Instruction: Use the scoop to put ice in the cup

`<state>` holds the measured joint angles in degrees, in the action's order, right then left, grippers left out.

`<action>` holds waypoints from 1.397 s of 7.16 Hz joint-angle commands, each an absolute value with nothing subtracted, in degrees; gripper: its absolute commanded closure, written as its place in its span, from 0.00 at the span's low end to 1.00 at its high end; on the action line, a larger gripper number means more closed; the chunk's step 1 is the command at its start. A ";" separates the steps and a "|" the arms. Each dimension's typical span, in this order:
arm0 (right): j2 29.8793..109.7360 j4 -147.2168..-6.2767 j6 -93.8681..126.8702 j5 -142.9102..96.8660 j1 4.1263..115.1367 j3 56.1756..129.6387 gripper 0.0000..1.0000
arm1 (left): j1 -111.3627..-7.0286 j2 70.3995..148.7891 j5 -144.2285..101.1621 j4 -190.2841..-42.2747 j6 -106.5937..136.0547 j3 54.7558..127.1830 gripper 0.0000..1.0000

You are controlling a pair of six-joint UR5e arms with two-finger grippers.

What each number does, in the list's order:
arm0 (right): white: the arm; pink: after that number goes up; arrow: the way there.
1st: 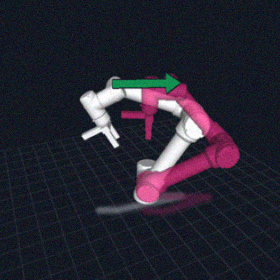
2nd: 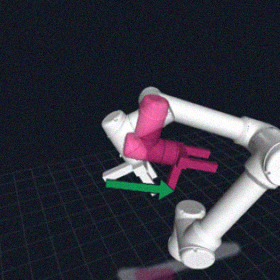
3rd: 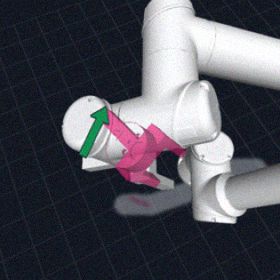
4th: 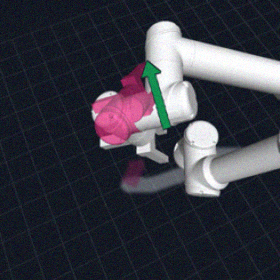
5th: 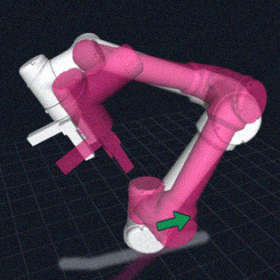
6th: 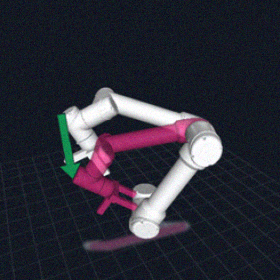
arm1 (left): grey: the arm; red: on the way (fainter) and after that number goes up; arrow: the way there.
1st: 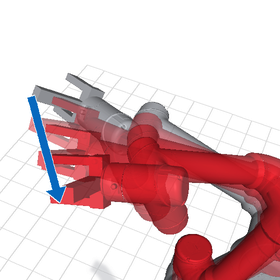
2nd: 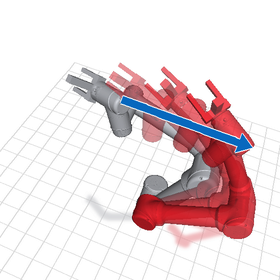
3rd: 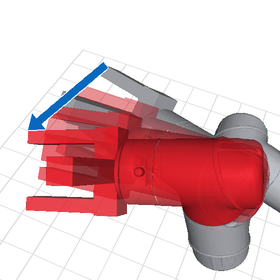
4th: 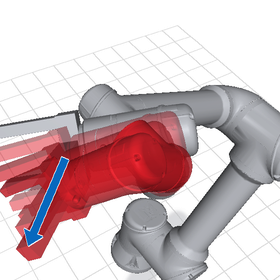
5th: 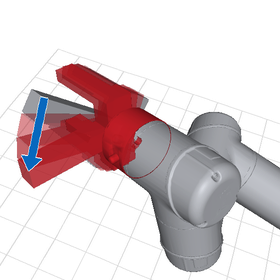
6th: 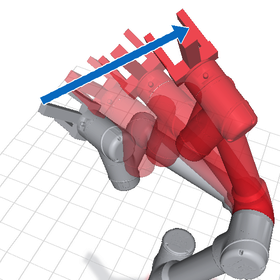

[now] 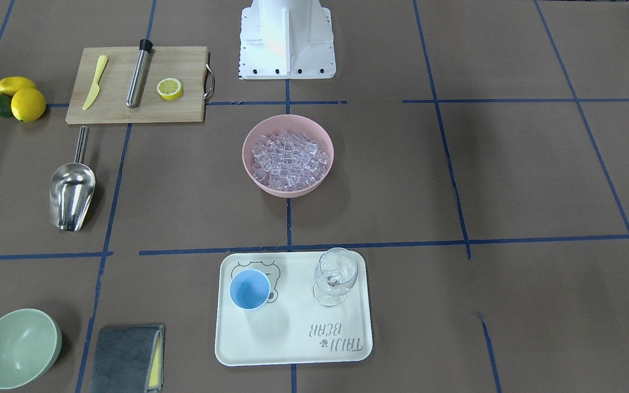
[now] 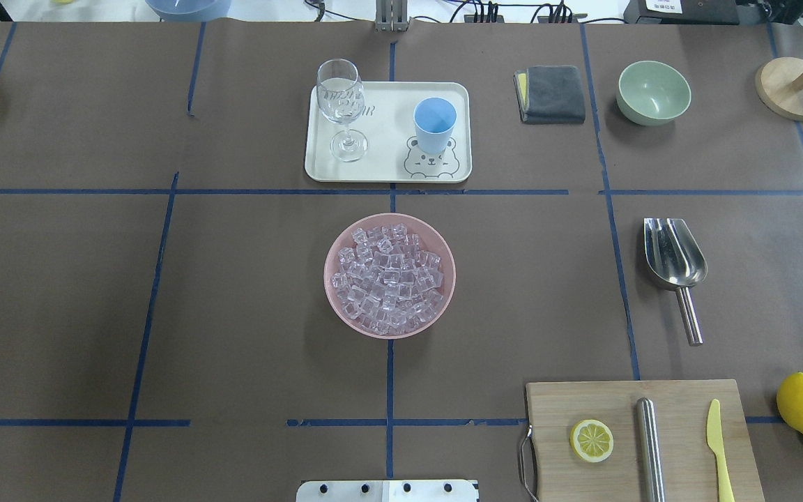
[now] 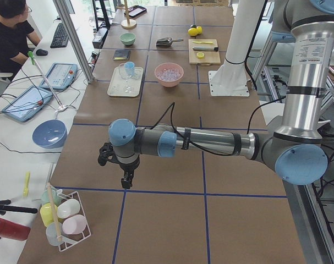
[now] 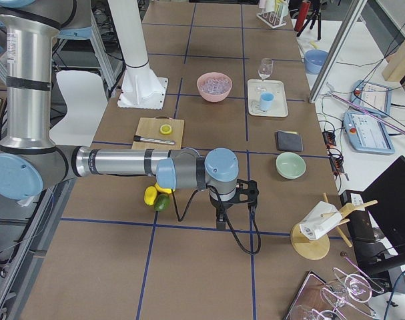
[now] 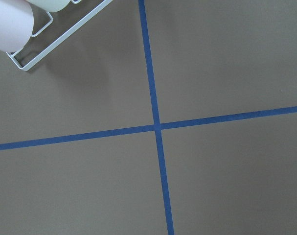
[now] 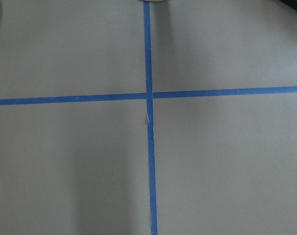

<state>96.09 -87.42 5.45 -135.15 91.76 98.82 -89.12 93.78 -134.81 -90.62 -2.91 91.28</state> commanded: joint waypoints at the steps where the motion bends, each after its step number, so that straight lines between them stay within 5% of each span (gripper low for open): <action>1: 96.06 -87.45 5.45 -135.09 91.76 98.88 0.00 | -89.12 93.87 -134.82 -90.70 -2.90 91.32 0.00; 6: 95.80 -85.97 5.71 -136.84 89.41 100.36 0.00 | -88.24 94.04 -135.26 -100.80 -3.60 94.82 0.00; 10: 93.25 -82.53 10.54 -137.20 82.74 101.59 0.00 | -72.65 98.95 -135.97 -106.75 -2.81 98.17 0.00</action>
<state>93.40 -83.01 9.85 -137.05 85.55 101.09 -78.49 97.09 -135.71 -103.72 -3.07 97.81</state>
